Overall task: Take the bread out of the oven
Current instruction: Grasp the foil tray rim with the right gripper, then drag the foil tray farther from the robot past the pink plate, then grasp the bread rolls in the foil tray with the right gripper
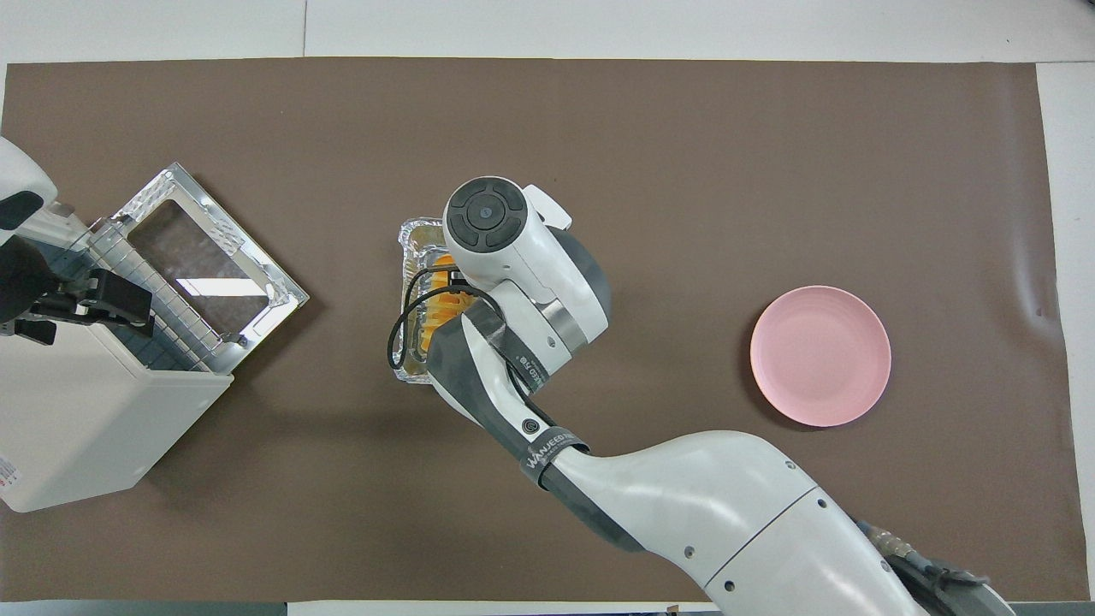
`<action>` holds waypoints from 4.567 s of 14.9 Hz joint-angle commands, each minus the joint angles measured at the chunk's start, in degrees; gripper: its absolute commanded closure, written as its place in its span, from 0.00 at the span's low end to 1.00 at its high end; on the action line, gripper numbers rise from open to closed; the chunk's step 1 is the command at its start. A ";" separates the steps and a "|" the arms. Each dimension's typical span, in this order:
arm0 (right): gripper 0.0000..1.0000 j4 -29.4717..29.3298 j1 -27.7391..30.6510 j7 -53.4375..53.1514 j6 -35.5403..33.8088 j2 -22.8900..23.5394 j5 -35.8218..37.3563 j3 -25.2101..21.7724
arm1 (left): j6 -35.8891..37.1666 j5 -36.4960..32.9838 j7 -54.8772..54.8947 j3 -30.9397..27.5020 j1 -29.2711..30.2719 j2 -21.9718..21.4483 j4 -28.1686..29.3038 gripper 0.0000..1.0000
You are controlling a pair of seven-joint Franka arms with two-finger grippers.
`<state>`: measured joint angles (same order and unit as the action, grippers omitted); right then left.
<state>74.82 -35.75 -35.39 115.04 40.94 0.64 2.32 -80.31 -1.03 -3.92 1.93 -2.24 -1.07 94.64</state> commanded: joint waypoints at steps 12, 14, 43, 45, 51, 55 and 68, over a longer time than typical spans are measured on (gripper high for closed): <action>1.00 0.50 -0.90 -1.35 1.95 -0.77 -0.73 -0.03 | 0.41 0.15 0.22 0.00 0.31 -0.96 0.46 0.00; 1.00 0.15 1.02 -1.26 -0.59 -1.65 -3.17 -0.21 | 0.41 0.15 0.22 0.00 0.31 -0.96 0.46 0.00; 1.00 -7.43 36.98 46.10 1.05 2.48 -1.61 -1.18 | 0.50 0.15 0.22 0.00 0.31 -0.96 0.46 0.00; 1.00 -6.27 37.34 46.99 2.29 2.30 -1.69 -1.18 | 0.41 0.15 0.22 0.00 0.31 -0.96 0.46 0.00; 0.00 -5.92 37.25 45.94 0.20 0.20 -2.13 -1.09 | 0.41 0.15 0.22 0.00 0.31 -0.96 0.46 0.00; 0.00 -6.71 35.59 44.36 -3.69 -0.77 -1.17 -1.18 | 0.41 0.15 0.22 0.00 0.31 -0.96 0.46 0.00; 0.00 -6.00 30.04 31.78 3.53 3.36 7.10 -1.18 | 0.41 0.15 0.22 0.00 0.31 -0.96 0.46 0.00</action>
<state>67.98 -6.30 -2.34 117.45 44.42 6.41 0.83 -80.31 -1.03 -3.92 1.93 -2.24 -1.07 94.64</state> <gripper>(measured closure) 0.000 0.000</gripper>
